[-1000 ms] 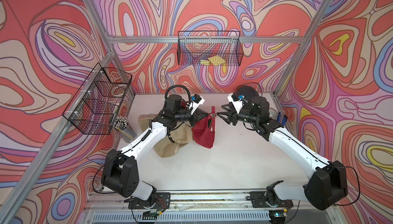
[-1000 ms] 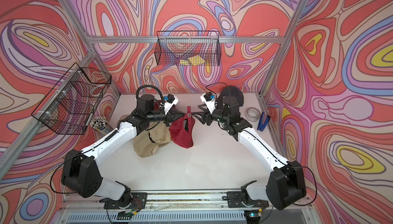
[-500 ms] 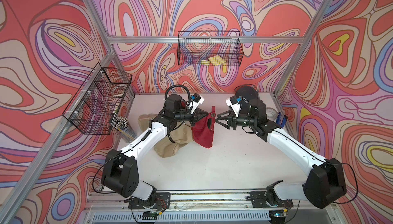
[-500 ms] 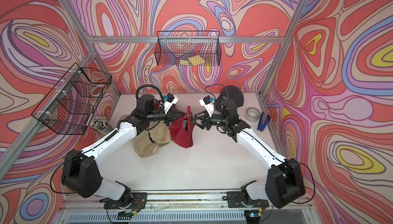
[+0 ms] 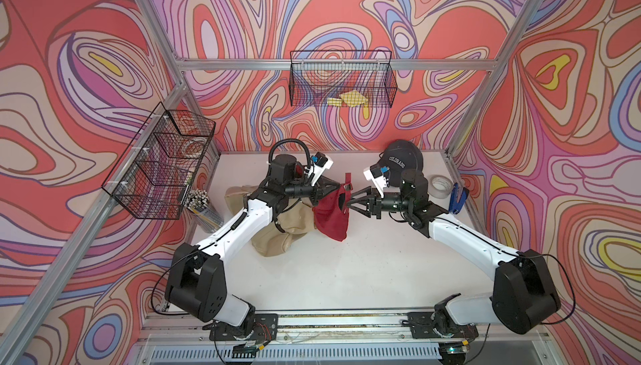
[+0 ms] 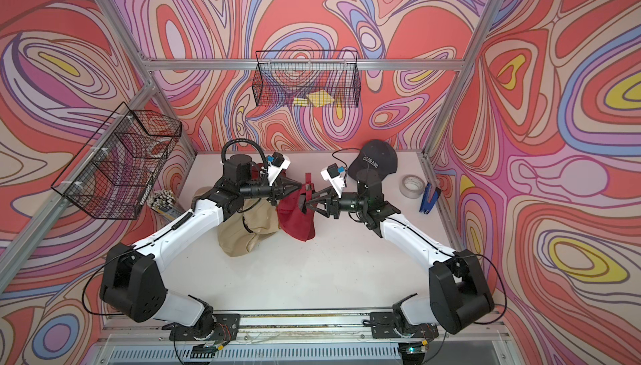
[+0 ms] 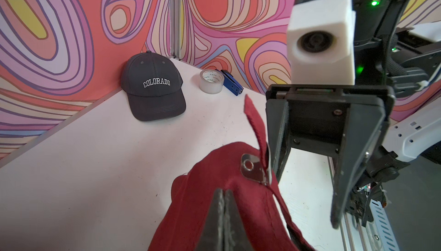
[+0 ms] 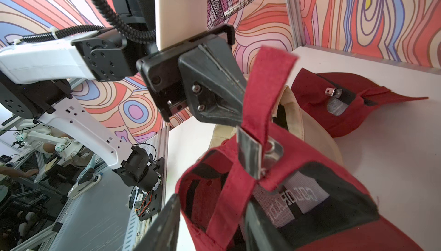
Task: Open the adjustable buckle of the baseball cap
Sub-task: Adjust the baseball cap.
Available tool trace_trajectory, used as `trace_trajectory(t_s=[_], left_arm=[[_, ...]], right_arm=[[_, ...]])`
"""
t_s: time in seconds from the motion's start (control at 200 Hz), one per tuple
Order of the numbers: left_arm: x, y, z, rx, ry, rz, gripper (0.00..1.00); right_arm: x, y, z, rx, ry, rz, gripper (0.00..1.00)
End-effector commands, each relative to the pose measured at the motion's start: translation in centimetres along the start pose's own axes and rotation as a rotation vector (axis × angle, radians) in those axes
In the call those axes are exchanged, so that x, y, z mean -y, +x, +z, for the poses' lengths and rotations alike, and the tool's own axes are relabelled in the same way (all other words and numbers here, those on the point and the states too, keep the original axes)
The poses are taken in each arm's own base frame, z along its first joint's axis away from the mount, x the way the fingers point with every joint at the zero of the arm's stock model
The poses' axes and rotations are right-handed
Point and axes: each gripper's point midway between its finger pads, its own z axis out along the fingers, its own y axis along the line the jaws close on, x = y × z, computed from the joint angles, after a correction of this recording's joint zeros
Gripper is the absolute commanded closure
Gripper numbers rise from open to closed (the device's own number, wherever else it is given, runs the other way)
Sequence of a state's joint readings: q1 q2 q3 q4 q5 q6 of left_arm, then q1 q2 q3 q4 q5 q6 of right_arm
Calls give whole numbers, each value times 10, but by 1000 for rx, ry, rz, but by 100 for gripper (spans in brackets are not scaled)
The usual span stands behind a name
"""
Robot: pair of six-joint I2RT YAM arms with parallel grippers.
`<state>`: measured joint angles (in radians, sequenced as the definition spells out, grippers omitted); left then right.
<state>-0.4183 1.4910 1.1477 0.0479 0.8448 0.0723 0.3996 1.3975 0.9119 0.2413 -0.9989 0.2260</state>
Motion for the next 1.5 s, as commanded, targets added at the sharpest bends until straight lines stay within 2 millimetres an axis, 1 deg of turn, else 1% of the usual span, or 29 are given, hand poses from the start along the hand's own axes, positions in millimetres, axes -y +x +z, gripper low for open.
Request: trace_trajectory(t_s=[0.0,0.115,0.175,0.396,0.521,0.586,0.601,0.661,0.731,0.766,0.826,0.931,1.062,1.212,1.327,1.497], left_arm=[[9,-9,0,37,32,26,100],[11,-7,2,32,45,24,100],[11,-6,3,30,45,20,100],[14,-9,2,45,60,21,100],[16,-9,2,44,71,22,100],[15,-10,2,42,67,24,100],[15,-9,2,41,64,23,97],[16,-10,1,44,64,35,85],[19,-12,-1,47,81,55,67],[22,-12,-2,44,105,66,61],[28,-10,-5,33,154,94,56],[33,-7,-11,25,180,155,50],[31,-5,-20,20,178,204,46],[31,5,-23,-13,160,273,40],[29,7,-24,-1,133,314,35],[31,11,-24,2,125,349,34]], right_arm=[[1,-1,4,21,-10,-7,60],[0,-5,5,41,-15,-13,64],[0,-6,5,46,-16,-14,68],[4,-8,6,61,8,-10,80],[7,-8,7,62,15,-11,89],[7,-8,6,63,16,-20,98],[7,-9,6,63,16,-25,100],[6,-8,6,59,17,-46,100],[7,-5,5,48,27,-78,100],[9,-3,6,39,35,-88,100],[9,0,6,25,35,-99,100],[5,1,5,14,16,-114,100],[-2,2,5,-4,-16,-126,100],[-11,4,5,-36,-82,-110,100],[-17,8,6,-50,-130,-104,100],[-20,9,6,-56,-151,-98,100]])
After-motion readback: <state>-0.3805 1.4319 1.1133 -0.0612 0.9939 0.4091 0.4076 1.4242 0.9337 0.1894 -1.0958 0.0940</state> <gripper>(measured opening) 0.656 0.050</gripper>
